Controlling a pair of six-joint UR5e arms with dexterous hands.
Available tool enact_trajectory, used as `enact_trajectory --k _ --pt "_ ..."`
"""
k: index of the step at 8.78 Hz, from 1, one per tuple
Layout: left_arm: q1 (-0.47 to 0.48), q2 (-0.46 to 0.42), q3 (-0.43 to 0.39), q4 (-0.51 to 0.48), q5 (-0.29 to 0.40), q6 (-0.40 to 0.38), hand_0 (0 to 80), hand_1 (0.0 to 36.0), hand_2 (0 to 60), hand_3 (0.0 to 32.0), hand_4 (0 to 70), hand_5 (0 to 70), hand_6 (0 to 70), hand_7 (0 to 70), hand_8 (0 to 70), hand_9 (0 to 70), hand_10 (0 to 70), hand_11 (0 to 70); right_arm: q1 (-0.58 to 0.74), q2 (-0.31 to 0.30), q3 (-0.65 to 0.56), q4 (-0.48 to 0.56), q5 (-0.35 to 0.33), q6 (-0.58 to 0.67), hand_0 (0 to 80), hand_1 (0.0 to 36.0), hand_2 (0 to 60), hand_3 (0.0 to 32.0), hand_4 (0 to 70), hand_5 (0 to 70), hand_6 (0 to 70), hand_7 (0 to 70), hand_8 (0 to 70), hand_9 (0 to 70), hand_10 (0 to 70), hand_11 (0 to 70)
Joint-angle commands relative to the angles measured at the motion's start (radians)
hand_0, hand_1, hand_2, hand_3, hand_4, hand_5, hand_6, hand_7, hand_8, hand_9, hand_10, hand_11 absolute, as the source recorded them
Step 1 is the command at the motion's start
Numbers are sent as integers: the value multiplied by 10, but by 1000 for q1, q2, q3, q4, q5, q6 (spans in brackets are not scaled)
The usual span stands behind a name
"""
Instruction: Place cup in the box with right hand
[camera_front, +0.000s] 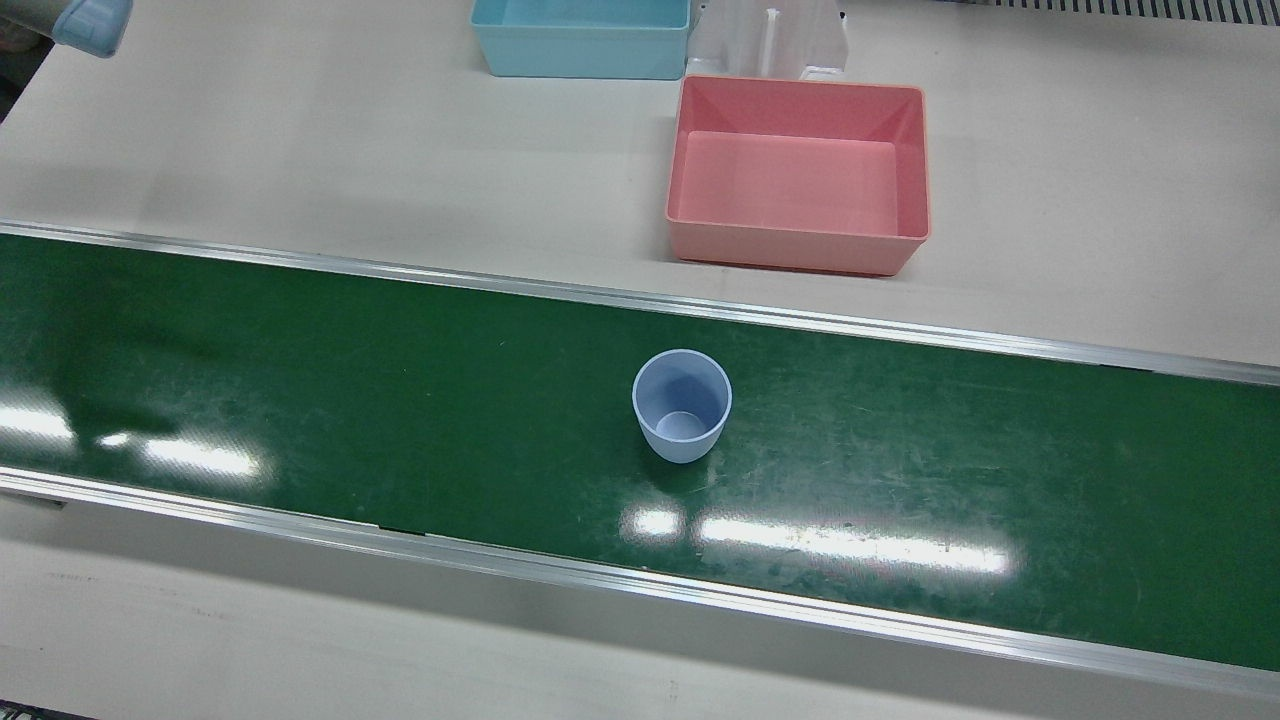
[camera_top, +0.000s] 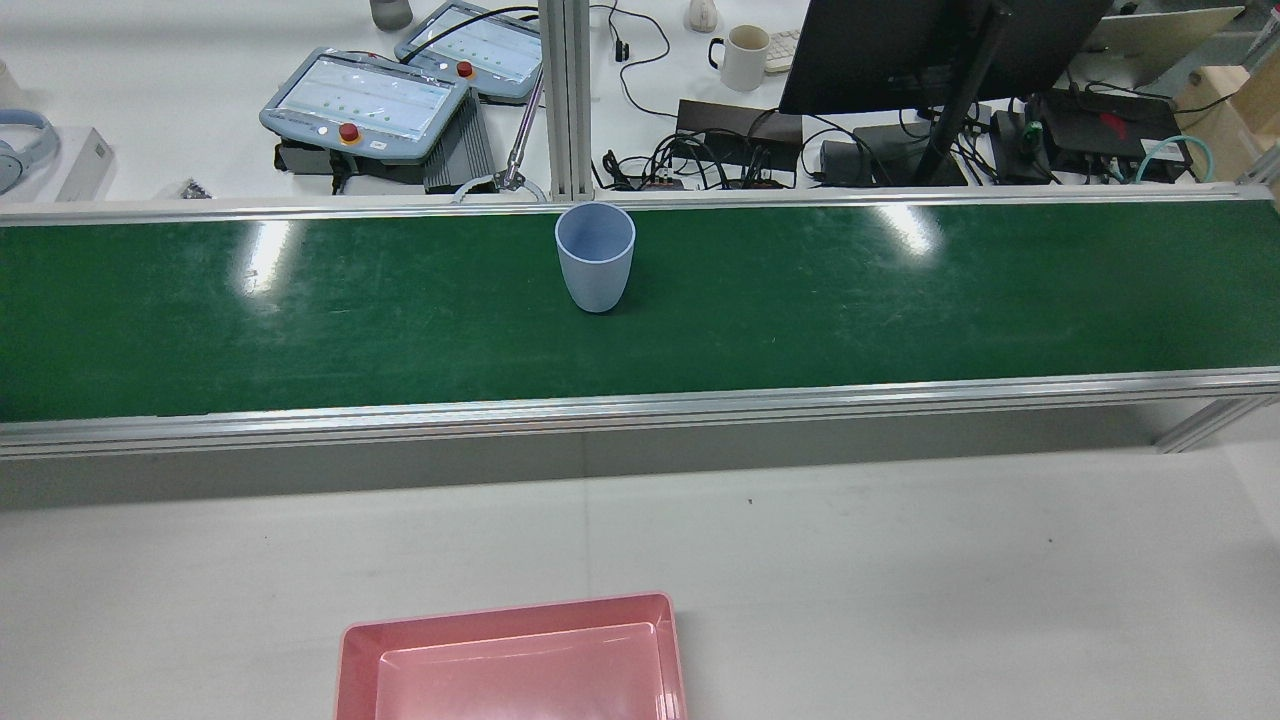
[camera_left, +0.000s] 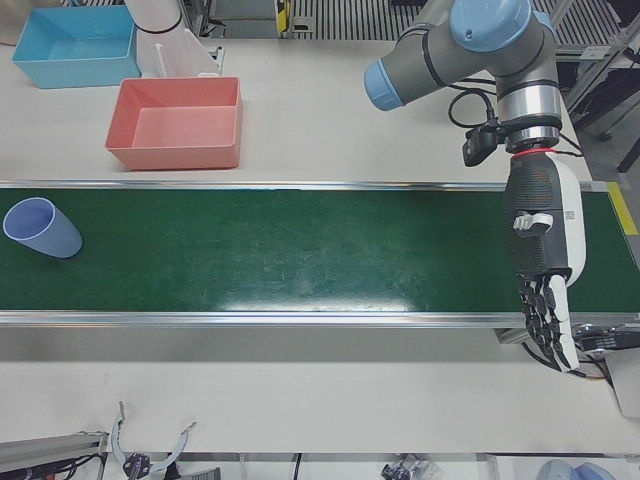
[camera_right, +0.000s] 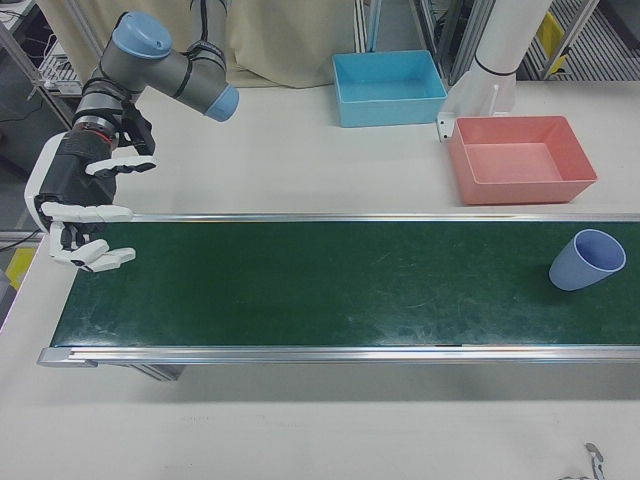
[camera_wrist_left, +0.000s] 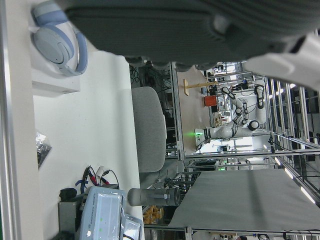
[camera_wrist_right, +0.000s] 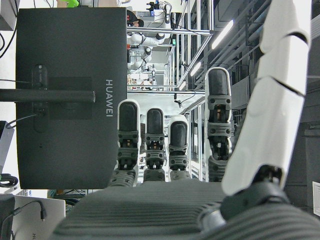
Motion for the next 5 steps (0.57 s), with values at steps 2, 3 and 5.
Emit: enact_trajectory --k 2,3,5 --pt "1 0 -1 0 0 0 0 0 0 0 0 0 0 0 0 0 0 0 -1 0 -1 0 0 0 541 158 92 0 694 78 175 634 264 412 313 450" --pt "0 0 0 0 0 0 0 0 0 0 0 0 0 0 0 0 0 0 -1 0 -3 0 -1 -2 536 156 96 0 668 79 175 630 266 414 317 455" --pt "0 0 0 0 2 0 0 0 0 0 0 0 0 0 0 0 0 0 -1 0 0 2 -2 -2 525 149 103 0 623 81 176 624 275 425 334 477"
